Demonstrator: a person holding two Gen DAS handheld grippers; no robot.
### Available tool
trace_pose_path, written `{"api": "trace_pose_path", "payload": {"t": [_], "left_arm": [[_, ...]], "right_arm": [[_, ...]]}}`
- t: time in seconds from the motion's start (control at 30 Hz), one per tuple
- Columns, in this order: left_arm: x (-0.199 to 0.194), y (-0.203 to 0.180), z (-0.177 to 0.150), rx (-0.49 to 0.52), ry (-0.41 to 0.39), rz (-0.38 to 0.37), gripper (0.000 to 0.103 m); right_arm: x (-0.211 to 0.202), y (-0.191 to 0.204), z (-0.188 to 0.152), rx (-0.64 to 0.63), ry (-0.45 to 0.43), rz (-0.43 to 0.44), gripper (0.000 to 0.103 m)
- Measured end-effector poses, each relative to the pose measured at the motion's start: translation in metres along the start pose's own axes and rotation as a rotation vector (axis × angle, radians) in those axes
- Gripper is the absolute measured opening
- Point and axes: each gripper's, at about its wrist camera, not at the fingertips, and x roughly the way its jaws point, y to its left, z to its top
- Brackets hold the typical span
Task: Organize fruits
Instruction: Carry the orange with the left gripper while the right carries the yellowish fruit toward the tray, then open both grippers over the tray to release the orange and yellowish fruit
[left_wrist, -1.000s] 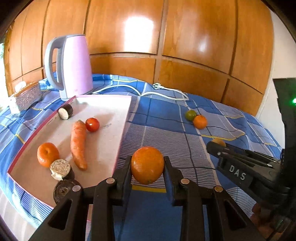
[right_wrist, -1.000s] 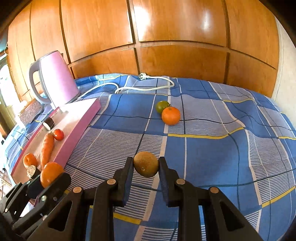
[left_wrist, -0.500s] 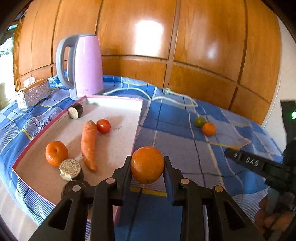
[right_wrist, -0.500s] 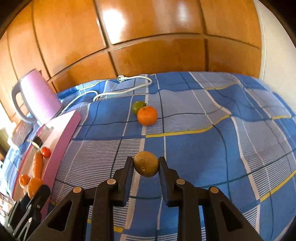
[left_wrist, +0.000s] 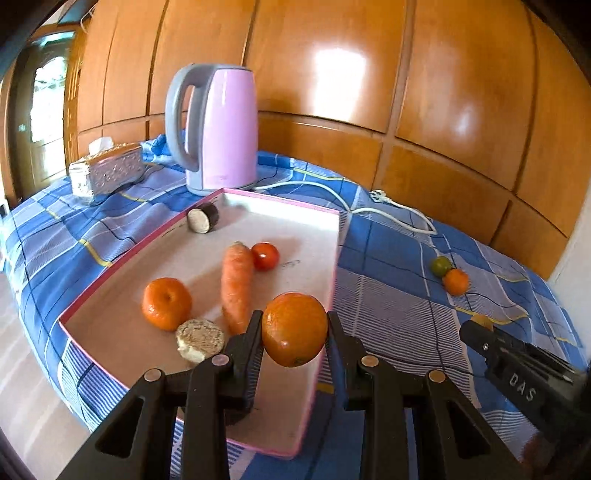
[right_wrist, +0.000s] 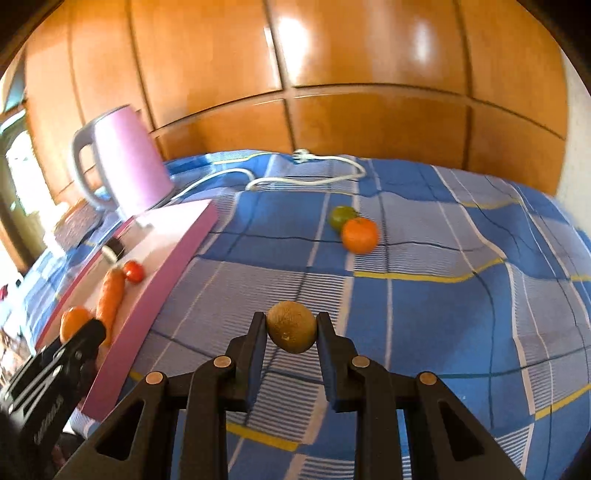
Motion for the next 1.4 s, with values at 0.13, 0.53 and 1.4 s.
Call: {"api": "trace_pose_path", "payload": {"t": [0.13, 0.53, 1.4], "left_arm": [[0.000, 0.004, 0.000, -0.017, 0.001, 0.008, 0.032], [0.009, 0.049, 0.013, -0.235, 0.029, 0.088, 0.032], [0.022, 0.071, 0.025, -0.304, 0.006, 0.193, 0.032]], "right_arm": [[-0.004, 0.006, -0.002, -0.015, -0.006, 0.021, 0.027], [-0.004, 0.015, -0.003, -0.051, -0.010, 0.026, 0.027], [0.014, 0.090, 0.027, -0.056, -0.028, 0.296, 0.027]]}}
